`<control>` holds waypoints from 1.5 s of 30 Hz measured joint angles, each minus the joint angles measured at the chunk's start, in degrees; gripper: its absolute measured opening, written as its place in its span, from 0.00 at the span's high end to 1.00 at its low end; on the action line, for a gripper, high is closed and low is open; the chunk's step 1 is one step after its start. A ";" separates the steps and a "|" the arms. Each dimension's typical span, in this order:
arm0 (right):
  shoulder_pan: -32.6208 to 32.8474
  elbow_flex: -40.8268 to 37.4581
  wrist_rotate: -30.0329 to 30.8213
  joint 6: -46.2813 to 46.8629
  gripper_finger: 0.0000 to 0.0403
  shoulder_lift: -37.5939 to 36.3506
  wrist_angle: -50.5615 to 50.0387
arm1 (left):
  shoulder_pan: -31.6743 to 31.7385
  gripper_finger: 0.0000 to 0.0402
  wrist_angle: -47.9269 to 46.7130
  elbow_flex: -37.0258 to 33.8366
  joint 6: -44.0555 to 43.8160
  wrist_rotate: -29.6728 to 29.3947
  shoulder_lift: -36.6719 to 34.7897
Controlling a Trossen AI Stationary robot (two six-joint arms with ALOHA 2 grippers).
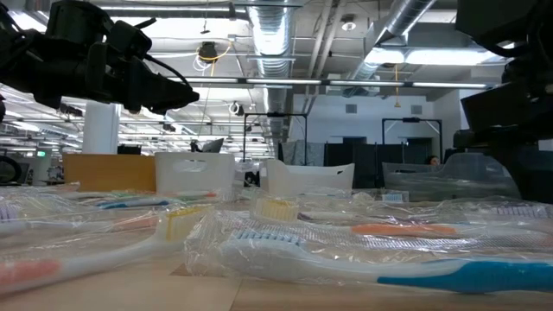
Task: Pick & Place Toothbrushes
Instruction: Put the purple toothbrush into the left white bin
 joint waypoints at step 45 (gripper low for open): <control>0.00 -0.05 0.41 -2.38 0.68 0.15 0.47 | -0.01 0.64 -0.01 0.00 0.24 -0.01 0.00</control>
